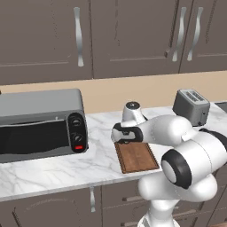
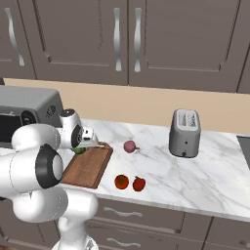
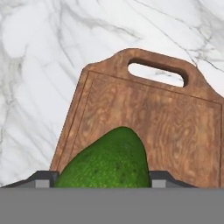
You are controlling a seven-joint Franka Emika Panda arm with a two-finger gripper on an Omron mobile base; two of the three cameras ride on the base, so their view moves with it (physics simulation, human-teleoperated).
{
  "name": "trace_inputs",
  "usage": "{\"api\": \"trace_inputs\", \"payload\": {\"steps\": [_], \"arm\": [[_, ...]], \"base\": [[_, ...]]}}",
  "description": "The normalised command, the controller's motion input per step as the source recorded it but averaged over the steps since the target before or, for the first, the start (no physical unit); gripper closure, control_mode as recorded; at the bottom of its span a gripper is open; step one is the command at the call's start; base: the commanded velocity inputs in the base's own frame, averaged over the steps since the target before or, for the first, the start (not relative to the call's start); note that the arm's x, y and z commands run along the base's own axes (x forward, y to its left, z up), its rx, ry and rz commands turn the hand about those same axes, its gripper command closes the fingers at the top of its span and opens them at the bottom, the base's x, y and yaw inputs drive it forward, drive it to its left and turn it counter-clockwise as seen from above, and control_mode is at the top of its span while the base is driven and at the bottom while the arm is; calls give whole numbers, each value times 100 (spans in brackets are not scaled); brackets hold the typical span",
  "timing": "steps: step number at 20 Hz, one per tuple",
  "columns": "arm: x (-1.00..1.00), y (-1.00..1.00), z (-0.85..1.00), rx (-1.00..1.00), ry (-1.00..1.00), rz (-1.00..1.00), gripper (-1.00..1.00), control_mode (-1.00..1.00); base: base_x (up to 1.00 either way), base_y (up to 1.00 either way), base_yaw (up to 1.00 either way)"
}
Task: Place the avocado, onion, tomato, and bell pepper on the cutting board.
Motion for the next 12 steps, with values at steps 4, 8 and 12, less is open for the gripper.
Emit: {"api": "trace_inputs", "payload": {"steps": [4, 8, 12], "arm": [[0, -4, -15, 2, 0, -4, 100, -100], [0, -8, -13, 2, 0, -3, 100, -100], [0, -2, -13, 1, 0, -2, 100, -100]], "base": [[0, 0, 0], [0, 0, 0], [0, 0, 0]]}}
